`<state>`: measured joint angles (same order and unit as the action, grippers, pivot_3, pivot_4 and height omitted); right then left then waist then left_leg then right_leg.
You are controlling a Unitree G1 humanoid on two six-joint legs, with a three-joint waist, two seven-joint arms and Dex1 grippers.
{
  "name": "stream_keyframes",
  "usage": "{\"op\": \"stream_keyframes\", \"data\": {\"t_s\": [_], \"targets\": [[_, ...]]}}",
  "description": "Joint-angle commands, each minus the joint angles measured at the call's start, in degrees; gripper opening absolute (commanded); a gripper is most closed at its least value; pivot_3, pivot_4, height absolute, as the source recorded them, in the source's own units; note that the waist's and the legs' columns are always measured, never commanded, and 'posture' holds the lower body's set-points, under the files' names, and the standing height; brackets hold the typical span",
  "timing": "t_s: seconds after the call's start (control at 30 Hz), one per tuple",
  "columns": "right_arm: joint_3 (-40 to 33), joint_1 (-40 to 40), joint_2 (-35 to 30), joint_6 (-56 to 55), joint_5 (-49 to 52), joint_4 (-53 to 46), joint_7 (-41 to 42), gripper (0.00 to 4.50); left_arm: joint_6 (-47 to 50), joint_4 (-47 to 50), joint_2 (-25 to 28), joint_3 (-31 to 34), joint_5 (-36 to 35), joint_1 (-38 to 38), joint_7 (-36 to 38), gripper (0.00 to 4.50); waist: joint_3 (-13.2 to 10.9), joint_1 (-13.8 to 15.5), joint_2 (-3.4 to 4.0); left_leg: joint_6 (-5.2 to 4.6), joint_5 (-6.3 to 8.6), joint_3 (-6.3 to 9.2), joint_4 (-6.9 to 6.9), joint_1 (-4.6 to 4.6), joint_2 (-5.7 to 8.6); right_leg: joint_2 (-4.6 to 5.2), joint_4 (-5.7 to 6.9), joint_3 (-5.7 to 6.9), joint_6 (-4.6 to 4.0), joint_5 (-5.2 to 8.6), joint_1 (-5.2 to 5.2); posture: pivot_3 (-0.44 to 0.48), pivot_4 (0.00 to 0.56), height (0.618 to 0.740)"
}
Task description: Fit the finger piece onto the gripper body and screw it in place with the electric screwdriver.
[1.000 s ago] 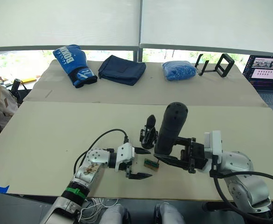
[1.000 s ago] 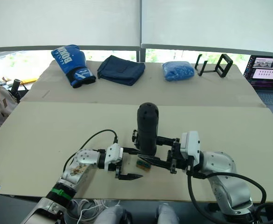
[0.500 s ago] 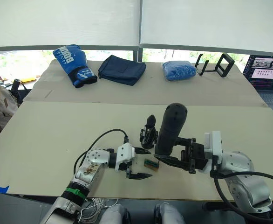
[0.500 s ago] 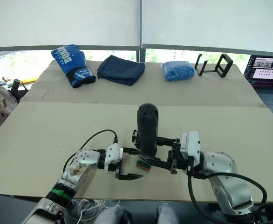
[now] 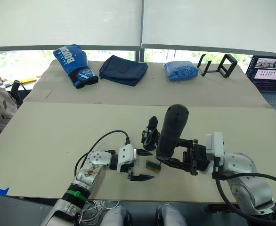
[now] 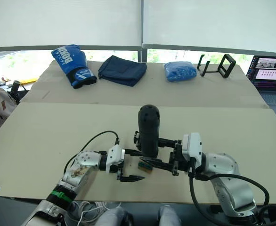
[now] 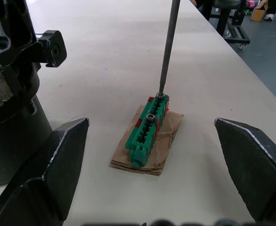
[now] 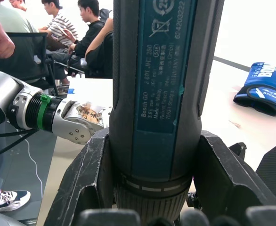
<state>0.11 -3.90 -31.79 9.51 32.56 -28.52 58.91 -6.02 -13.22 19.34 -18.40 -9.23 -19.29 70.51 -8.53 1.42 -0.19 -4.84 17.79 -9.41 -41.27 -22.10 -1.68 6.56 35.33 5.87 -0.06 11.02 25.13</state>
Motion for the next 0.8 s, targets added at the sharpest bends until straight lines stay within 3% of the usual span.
{"op": "stream_keyframes", "data": {"t_s": [0.03, 0.8], "targets": [[-0.5, -1.1, 0.0, -1.7, 0.4, -1.2, 0.0, 1.94, 1.4, -2.0, 0.0, -2.5, 1.6, 1.6, 0.0, 4.5, 0.0, 0.0, 0.0, 0.0, 0.0, 0.0, 0.0, 0.0, 0.0, 0.0, -0.02, 0.0, 0.0, -0.01, 0.0, 0.0, 0.15, 0.74], [-1.5, -0.3, -0.8, -1.2, 1.4, -1.8, 0.4, 1.94, 1.3, -1.9, -0.1, -2.7, 1.5, 2.1, -0.2, 4.5, 0.0, 0.0, 0.0, -0.02, 0.01, 0.0, 0.04, -0.01, 0.0, 0.01, -0.15, 0.01, 0.03, -0.05, -0.03, 0.0, 0.15, 0.74]]}}
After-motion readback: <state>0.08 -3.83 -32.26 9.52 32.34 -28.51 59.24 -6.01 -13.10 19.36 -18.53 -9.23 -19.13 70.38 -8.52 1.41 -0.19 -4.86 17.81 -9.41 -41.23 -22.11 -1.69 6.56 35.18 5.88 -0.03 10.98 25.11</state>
